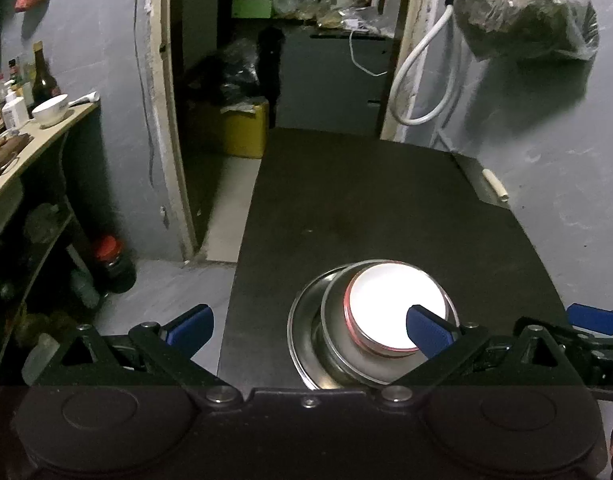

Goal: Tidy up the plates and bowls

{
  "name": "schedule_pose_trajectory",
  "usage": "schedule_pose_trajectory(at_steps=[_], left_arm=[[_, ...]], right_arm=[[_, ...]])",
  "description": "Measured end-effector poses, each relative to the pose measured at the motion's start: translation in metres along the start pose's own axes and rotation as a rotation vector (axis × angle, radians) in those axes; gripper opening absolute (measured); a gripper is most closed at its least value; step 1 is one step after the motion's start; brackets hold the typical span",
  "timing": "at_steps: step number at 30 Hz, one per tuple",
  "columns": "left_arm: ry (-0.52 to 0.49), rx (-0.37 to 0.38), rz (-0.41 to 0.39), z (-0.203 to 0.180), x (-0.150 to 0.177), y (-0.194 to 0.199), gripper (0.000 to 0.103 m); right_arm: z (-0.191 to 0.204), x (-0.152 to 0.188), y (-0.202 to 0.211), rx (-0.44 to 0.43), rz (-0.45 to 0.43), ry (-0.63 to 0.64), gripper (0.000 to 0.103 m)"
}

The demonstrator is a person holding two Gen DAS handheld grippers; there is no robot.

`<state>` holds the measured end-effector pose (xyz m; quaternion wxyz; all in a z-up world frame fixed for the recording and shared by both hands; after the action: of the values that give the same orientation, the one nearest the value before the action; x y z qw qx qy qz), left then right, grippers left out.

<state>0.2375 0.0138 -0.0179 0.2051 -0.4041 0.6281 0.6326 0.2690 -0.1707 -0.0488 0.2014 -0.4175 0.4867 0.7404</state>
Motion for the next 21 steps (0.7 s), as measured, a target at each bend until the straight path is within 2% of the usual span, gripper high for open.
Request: schedule_pose_trajectory(at_steps=[7, 21], left_arm=[[-0.059, 0.011, -0.072, 0.006, -0.006, 0.014, 0.102], [-0.020, 0.072, -0.117, 0.040, 0.005, 0.041, 0.102]], right_arm=[[0.013, 0.001, 0.013, 0.044, -0.029, 0.001, 0.103], [0.049, 0.016, 0.041, 0.120, -0.064, 0.006, 0.103]])
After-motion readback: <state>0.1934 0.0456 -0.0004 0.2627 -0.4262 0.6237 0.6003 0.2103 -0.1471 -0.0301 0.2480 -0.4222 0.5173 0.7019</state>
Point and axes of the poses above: each gripper's, at about its wrist camera, not at the fingertips, and y roughly against the way its jaws point, z to its left, x to its underside, the point moved 8 cm from there along -y, roughly the way its jaws point, and after that the axes turned 5 degrees about -z, right-handed, at the moved point
